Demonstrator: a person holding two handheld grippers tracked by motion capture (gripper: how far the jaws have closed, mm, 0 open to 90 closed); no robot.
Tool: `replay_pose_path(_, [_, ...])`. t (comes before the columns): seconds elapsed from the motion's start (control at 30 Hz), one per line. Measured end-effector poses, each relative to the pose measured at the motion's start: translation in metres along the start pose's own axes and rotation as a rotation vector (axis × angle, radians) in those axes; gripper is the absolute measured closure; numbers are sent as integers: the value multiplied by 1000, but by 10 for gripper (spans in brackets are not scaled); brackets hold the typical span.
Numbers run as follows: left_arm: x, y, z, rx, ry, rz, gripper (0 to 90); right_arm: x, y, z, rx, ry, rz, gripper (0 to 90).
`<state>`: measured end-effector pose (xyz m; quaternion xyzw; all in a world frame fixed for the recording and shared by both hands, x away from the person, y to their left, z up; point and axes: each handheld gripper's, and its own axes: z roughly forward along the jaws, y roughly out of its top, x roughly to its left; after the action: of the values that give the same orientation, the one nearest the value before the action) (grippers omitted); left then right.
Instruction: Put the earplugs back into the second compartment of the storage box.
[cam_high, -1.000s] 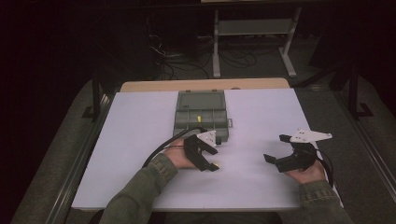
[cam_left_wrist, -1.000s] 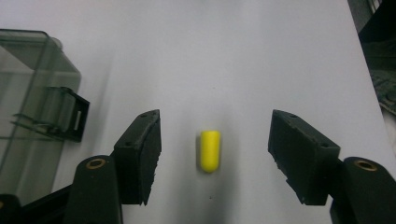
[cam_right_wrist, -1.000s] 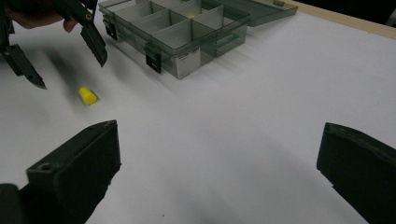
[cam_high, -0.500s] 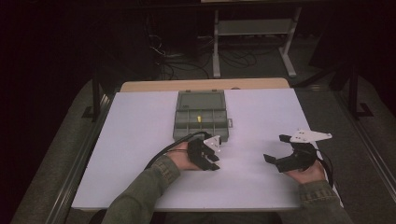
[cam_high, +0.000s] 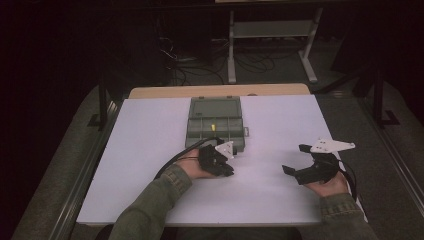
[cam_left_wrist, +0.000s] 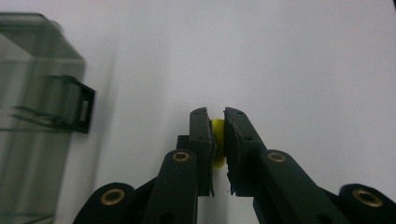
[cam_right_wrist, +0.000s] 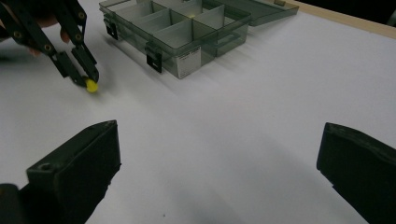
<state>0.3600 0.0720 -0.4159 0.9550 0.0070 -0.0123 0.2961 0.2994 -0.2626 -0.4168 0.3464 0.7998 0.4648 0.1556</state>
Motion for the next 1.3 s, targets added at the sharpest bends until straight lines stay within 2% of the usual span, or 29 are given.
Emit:
replay_pose_path(0.27, [10, 5, -21, -26, 30, -8, 826, 0, 0, 0, -1, 0, 0, 0])
replay_pose_path(0.73, [26, 13, -51, -20, 91, -12, 826, 0, 0, 0, 0, 1, 1, 0])
replay_pose_path(1.1, [45, 8, -72, -57, 132, -53, 826, 0, 0, 0, 2, 1, 3, 0])
replay_pose_path(1.3, [57, 4, -80, -54, 164, -78, 827, -1, 0, 0, 0, 1, 1, 0])
